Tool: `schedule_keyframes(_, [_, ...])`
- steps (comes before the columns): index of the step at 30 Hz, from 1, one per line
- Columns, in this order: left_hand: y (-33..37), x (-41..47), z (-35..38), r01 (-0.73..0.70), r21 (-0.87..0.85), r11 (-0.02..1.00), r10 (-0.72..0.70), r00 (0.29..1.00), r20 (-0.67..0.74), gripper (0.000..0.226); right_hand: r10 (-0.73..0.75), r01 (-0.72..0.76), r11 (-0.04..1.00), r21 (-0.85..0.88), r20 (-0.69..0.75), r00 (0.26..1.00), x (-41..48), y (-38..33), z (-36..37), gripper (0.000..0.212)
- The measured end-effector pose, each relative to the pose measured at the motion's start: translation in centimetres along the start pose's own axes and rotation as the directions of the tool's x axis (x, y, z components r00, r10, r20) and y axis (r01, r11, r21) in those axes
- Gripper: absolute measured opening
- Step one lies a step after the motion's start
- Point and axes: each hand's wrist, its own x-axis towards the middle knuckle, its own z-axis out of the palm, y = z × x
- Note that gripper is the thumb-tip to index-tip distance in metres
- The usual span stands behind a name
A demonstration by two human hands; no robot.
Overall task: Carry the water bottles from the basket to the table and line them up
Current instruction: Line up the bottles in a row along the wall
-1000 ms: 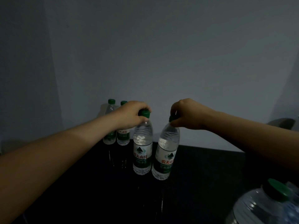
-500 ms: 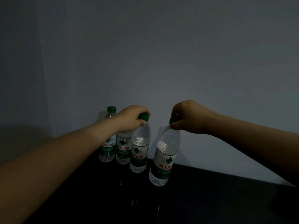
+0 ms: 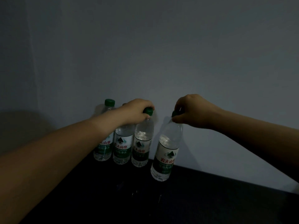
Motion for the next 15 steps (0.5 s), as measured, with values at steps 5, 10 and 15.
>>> schedule_keyframes(5, [0.0, 0.5, 0.0, 0.000, 0.059, 0.998, -0.001, 1.000, 0.021, 0.039, 0.038, -0.038, 0.999, 0.020, -0.002, 0.999, 1.5, 0.4, 0.9, 0.031])
schedule_keyframes(10, [0.4, 0.9, 0.1, 0.015, 0.085, 0.996, -0.019, 0.999, 0.039, 0.034, 0.070, -0.070, 0.997, 0.024, -0.025, 0.997, 2.9, 0.7, 1.6, 0.033])
schedule_keyframes(15, [0.9, 1.0, 0.3, 0.038, 0.083, 0.996, -0.041, 0.998, 0.042, 0.034, 0.092, -0.091, 0.995, 0.029, -0.026, 0.995, 3.7, 0.8, 1.9, 0.035])
